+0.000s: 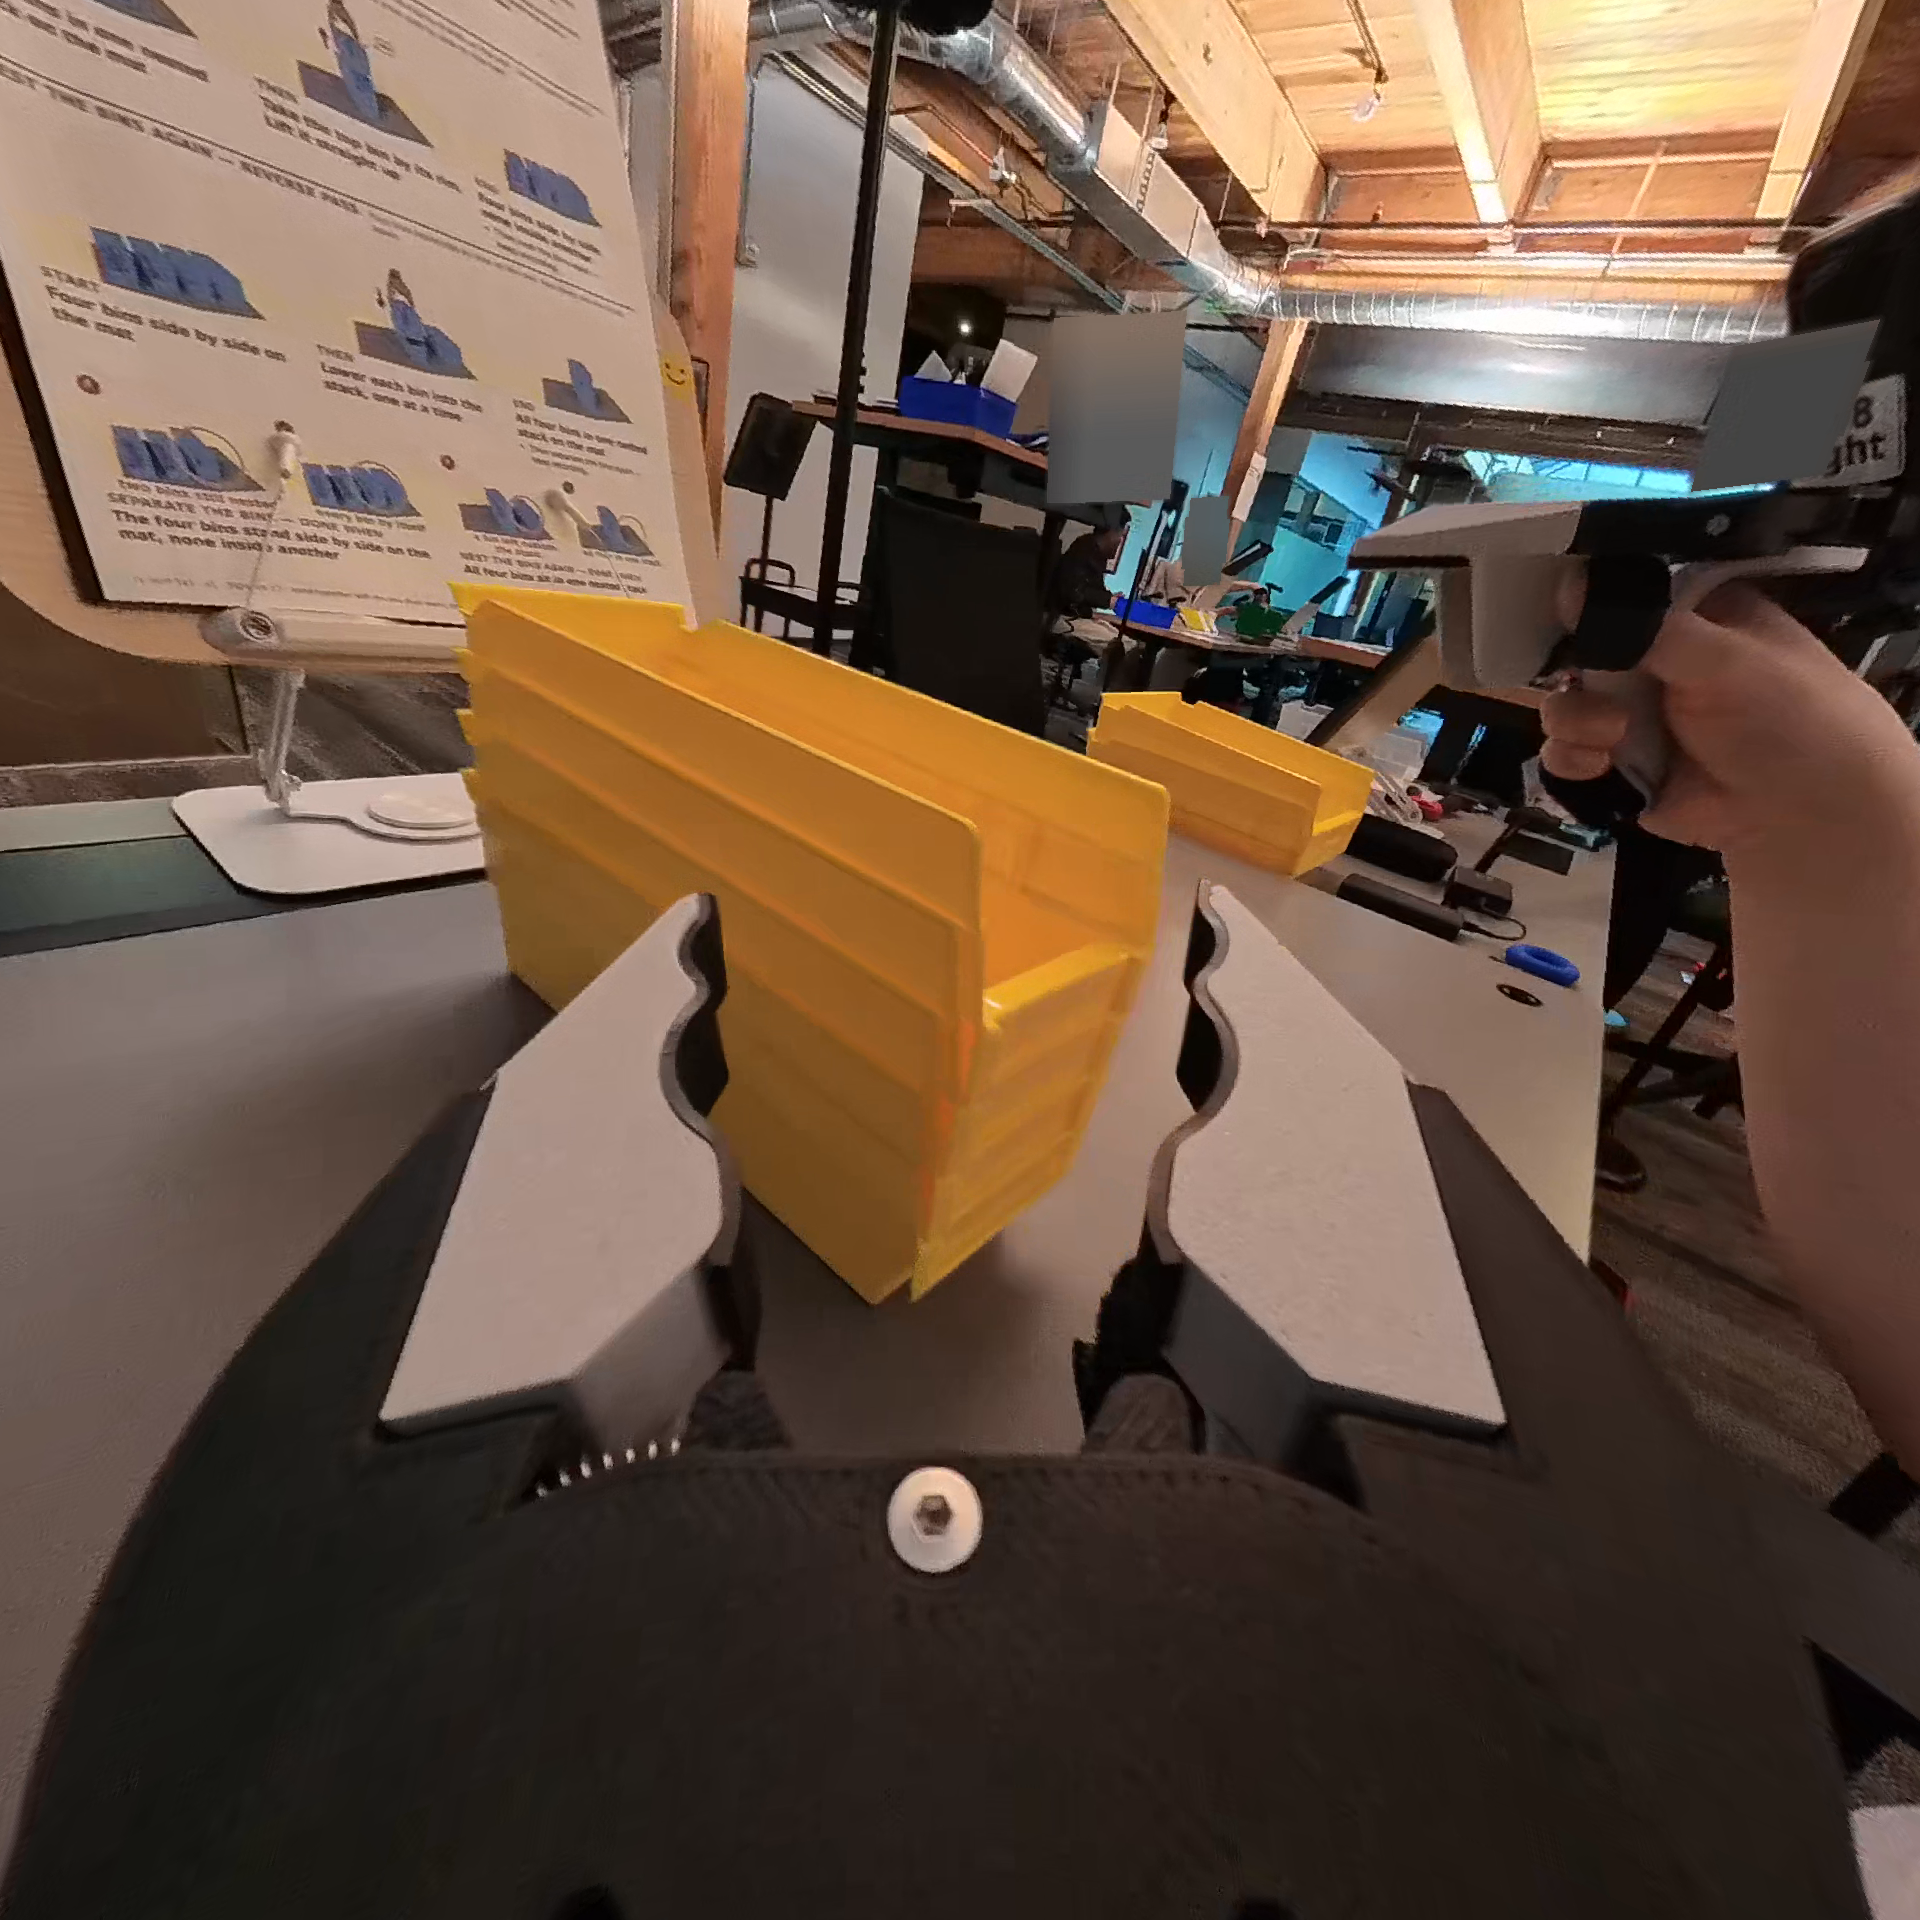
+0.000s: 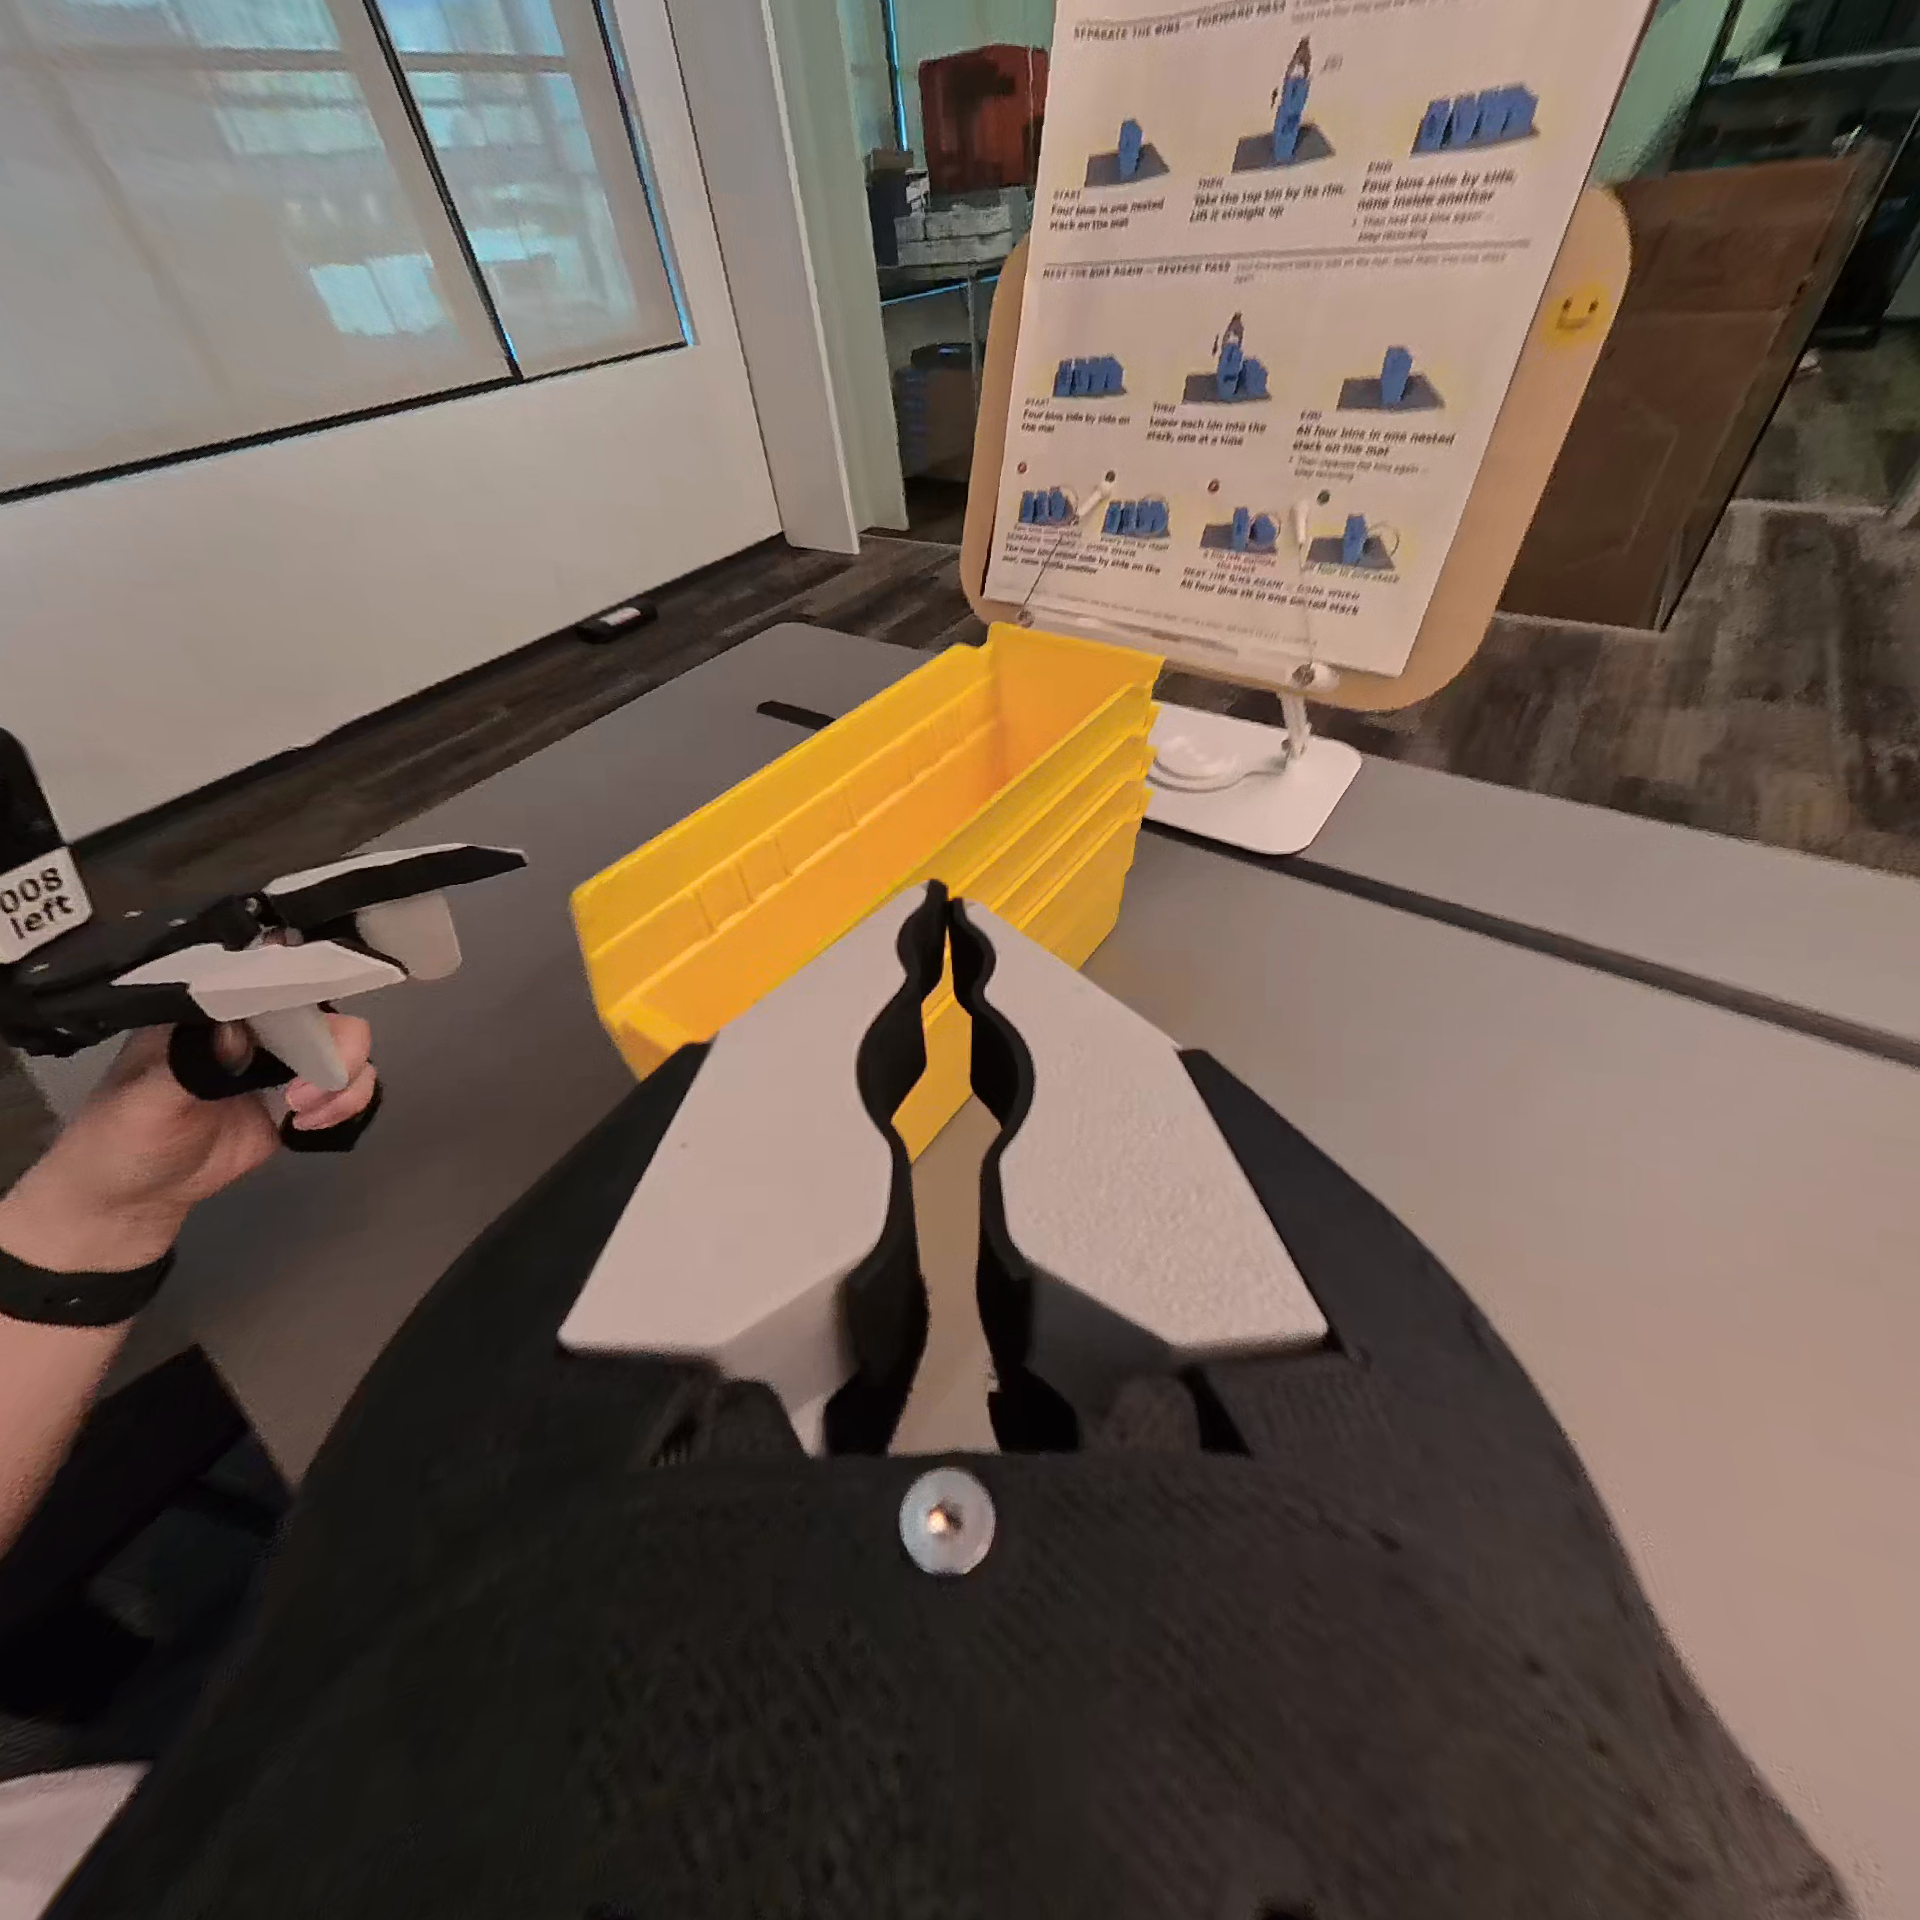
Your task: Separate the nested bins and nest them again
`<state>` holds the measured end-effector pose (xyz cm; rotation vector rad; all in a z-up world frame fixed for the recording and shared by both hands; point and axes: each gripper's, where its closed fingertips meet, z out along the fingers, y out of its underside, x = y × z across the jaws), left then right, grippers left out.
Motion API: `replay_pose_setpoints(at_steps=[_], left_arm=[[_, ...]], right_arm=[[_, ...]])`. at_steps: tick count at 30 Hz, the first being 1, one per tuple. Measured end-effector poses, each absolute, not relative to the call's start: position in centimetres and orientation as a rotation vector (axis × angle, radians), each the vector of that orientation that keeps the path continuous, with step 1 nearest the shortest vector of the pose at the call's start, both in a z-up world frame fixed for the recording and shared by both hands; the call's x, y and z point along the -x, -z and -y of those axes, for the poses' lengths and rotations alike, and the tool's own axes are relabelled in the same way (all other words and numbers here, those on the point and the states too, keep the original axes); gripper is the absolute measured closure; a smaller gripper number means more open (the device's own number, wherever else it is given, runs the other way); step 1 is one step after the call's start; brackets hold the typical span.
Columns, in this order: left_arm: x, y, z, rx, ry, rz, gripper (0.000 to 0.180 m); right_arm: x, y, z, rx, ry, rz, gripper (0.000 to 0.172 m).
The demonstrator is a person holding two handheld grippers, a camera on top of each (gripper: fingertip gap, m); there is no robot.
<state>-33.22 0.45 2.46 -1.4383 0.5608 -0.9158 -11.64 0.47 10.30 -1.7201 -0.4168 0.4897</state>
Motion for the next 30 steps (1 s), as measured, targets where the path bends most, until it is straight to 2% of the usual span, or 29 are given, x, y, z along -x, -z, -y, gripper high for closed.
replay_pose_setpoints(at_steps=[4, 9, 11, 17, 23, 30], left_arm=[[33.5, -1.7, 0.0, 1.424, 0.879, -0.539, 0.094], [36.5, 1.0, -2.6, 1.421, 0.793, -0.413, 0.094], [38.3, 2.2, -4.2, 1.453, 0.709, -0.346, 0.093], [42.1, 2.4, -6.2, 1.454, 0.503, -0.231, 0.094], [42.3, 3.1, -5.8, 1.469, 0.461, -0.241, 0.096], [41.4, 4.1, -6.2, 1.526, 0.488, -0.268, 0.095]], right_arm=[[11.6, -10.0, -0.4, 1.783, -0.577, 0.39, 0.172], [13.7, -11.4, -2.4, 1.967, -0.549, 0.423, 0.129], [15.8, -11.7, -3.4, 2.067, -0.549, 0.46, 0.104], [20.5, -11.2, -8.3, 2.29, -0.345, 0.514, 0.08], [25.1, -9.7, -10.3, 2.403, -0.377, 0.529, 0.074], [24.1, -9.0, -10.9, 2.362, -0.404, 0.518, 0.075]])
